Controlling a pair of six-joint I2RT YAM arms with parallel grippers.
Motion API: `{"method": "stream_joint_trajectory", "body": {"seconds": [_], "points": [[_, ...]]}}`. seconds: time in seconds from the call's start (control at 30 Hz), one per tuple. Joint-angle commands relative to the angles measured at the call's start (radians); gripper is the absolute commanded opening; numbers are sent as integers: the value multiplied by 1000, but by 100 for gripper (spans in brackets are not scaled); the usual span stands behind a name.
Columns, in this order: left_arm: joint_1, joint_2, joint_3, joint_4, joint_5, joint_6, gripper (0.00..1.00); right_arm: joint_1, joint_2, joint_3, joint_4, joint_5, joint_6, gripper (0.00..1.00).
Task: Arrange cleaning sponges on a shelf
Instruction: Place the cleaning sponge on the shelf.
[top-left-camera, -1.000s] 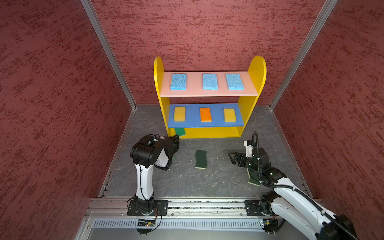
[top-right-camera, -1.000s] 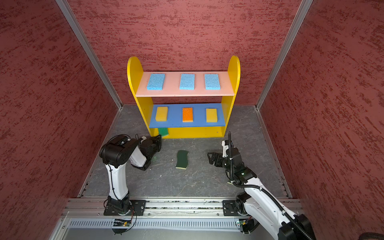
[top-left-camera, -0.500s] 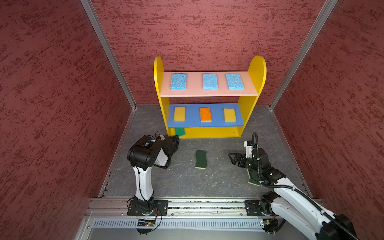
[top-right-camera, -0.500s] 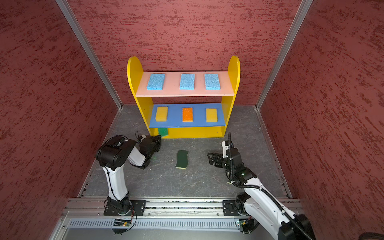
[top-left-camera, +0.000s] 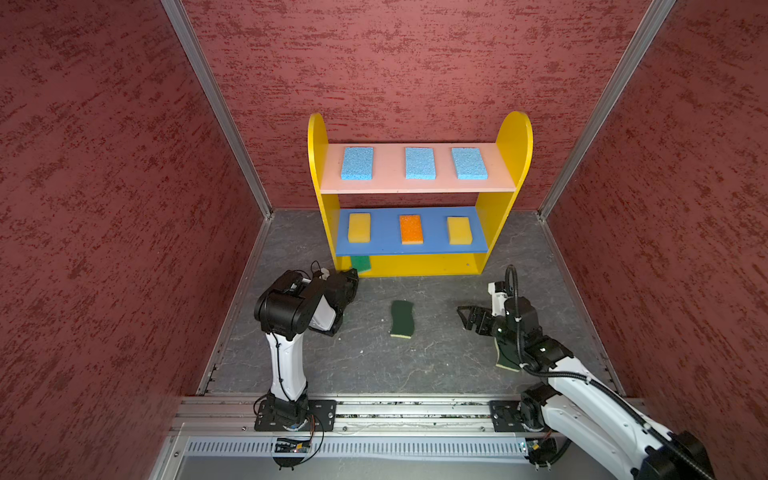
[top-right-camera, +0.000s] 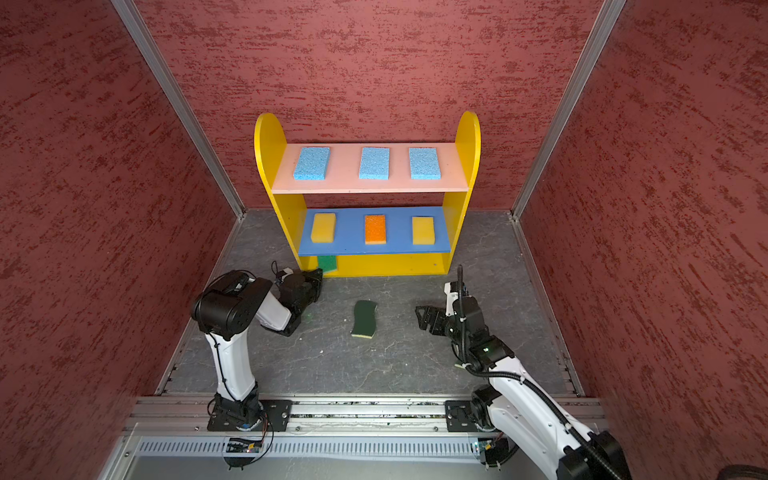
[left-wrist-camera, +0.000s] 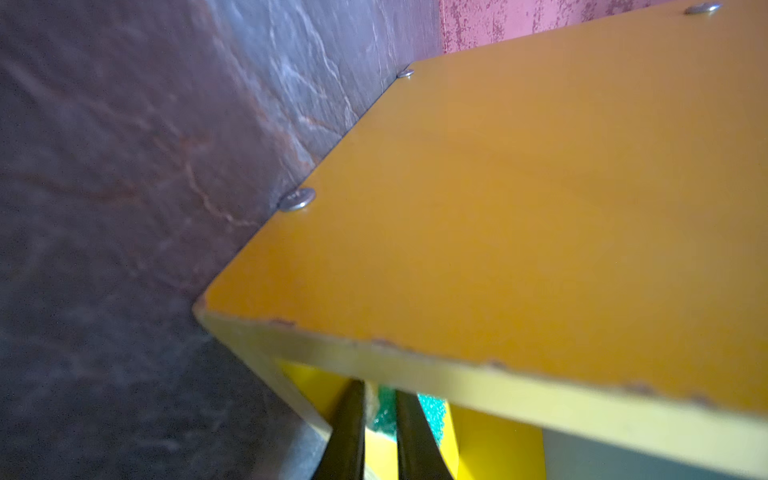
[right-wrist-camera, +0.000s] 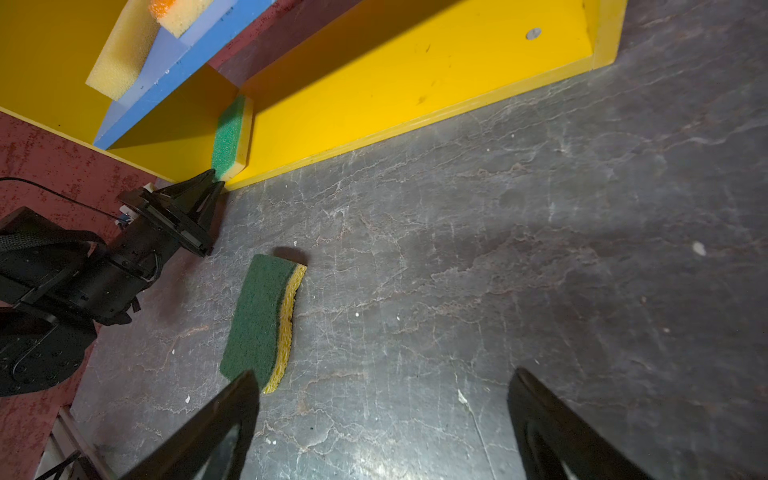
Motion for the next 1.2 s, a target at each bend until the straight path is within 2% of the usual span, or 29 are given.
{"method": "stream_joint_trajectory", "body": {"seconds": [0.0,0.77,1.17], "points": [[-1,27,9,-96,-18,2,17,-6,-11,-18,23,9,5,94],[-25,54,13,-43,-113,-76,22,-6,-7,-30,39,-6,17,94],[-25,49,57,-84,-66,-45,16,-6,-8,-29,42,-11,20,94]]}}
